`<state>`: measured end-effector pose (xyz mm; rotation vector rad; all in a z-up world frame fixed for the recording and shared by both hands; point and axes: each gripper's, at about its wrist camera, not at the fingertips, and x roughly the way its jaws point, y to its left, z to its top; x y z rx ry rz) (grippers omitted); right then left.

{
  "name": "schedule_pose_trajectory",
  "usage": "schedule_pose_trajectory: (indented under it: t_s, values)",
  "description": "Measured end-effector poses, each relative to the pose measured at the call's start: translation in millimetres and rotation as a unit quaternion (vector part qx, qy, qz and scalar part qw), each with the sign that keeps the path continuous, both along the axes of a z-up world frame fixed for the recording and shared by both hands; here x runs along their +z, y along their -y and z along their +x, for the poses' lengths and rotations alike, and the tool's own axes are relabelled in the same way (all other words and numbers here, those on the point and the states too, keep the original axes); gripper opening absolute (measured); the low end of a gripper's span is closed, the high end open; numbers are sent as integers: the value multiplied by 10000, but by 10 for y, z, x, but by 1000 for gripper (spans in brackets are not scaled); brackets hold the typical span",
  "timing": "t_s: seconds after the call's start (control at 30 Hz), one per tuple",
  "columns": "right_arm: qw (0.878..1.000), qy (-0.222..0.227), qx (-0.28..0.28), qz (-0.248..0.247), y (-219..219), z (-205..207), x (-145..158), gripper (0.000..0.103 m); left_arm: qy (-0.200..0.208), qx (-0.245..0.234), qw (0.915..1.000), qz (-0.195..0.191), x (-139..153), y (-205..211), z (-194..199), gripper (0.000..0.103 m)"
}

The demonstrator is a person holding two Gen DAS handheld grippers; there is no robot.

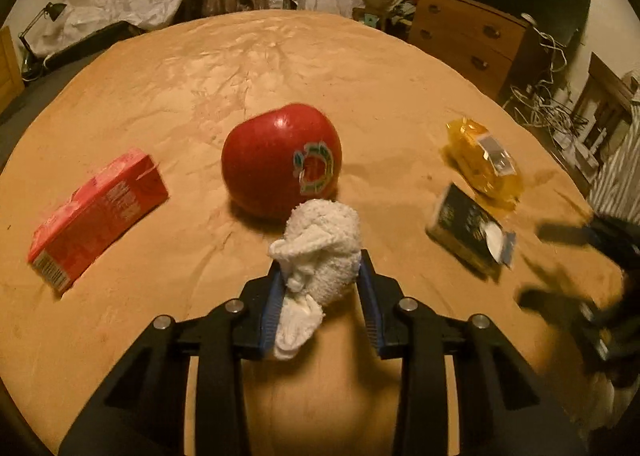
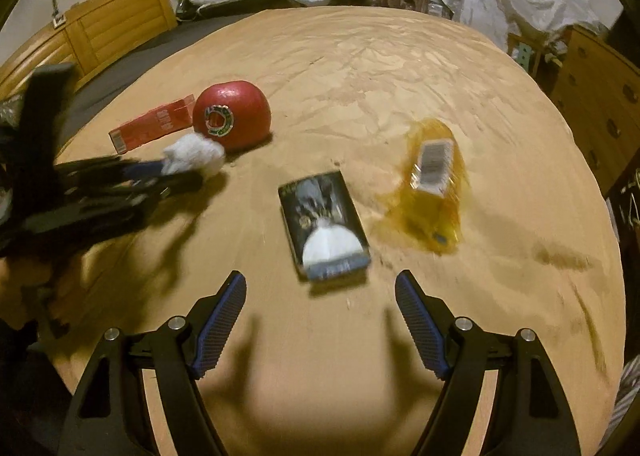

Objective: Collect trash
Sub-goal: 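Grasp the white cloth with the left tool while the right tool grasps the black tissue packet, then lift and carry the white cloth and black packet over the white bucket with both tools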

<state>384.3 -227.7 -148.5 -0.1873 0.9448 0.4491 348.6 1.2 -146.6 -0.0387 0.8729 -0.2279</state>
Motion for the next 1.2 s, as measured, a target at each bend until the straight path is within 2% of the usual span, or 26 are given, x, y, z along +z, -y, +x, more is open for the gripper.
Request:
schedule_pose_trajectory:
  t_s: [0.17,0.27,0.33,0.4,0.53,0.67,0.73,0.8,0.87,0.9,1.2]
  values:
    - [9998,13,118,-167,-146,172,-67,76,-244,-153,9996,49,-76,-171,-244,34]
    - [9995,17,107,-299,-216,308,-124,76,-292,-173,9994,122,-140,-221,-283,39]
    - [9992,37,87,-397,-248,380,-163,76,-255,-69,9994,205,-151,-213,-300,56]
    - [9988,41,84,-472,-286,441,-203,75,-177,-12,9996,215,-140,-190,-284,65]
    - [9978,47,125,-644,-346,484,-292,71,-150,10,9997,203,-164,-121,-218,66]
    - [9980,79,88,-618,-380,462,-319,59,-67,29,9988,481,-213,-1,-208,66]
    - [9980,109,108,-606,-404,435,-317,47,0,74,9979,639,-225,43,-231,62]
    - [9978,181,71,-633,-434,386,-309,44,88,134,9966,807,-236,66,-256,55]
    - [9981,207,37,-587,-449,335,-306,44,131,174,9965,805,-228,58,-286,45]
    - [9983,218,6,-546,-443,295,-305,44,145,186,9965,801,-216,56,-302,36]
    - [9991,323,-155,-238,-402,-95,-185,44,173,227,9972,686,-180,44,-458,33]
